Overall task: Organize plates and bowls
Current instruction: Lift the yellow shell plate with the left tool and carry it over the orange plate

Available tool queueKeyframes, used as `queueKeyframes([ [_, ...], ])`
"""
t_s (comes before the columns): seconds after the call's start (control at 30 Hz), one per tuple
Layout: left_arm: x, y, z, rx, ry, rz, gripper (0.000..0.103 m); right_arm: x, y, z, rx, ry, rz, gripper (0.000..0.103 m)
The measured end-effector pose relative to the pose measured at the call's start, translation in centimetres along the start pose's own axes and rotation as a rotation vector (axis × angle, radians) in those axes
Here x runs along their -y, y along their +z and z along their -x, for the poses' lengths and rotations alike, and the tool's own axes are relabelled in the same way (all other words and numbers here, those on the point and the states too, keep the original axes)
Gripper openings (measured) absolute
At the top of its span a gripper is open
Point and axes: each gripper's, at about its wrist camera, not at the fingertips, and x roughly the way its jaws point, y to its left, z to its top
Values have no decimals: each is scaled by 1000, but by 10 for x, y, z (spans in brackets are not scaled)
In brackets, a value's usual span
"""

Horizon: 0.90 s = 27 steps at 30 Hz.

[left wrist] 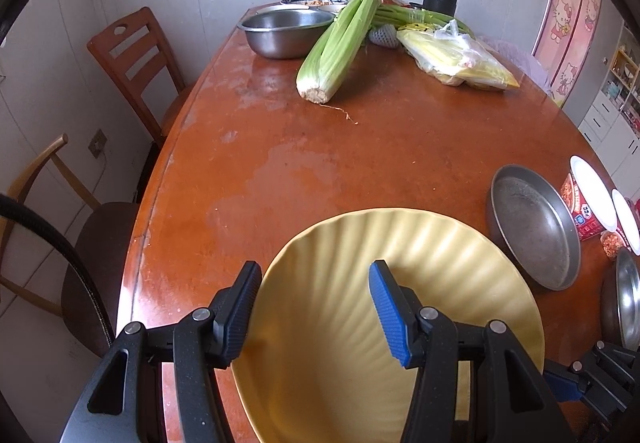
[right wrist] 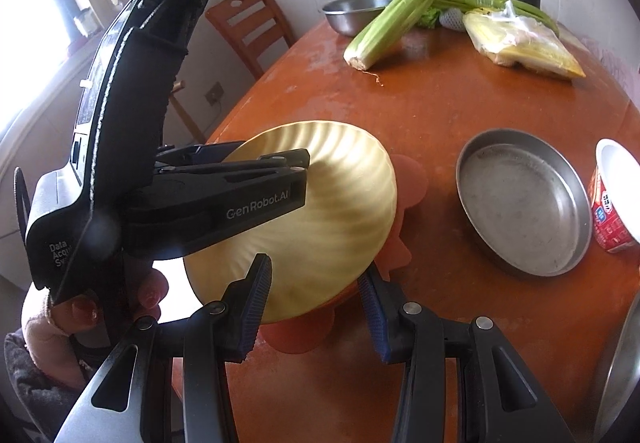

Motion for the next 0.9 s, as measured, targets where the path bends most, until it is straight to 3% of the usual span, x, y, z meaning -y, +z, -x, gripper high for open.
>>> queueKeyframes([
  [0.9,-8,-4,-17,-2,-20,-11,55,-7,-1,0,3,-21,16,53],
])
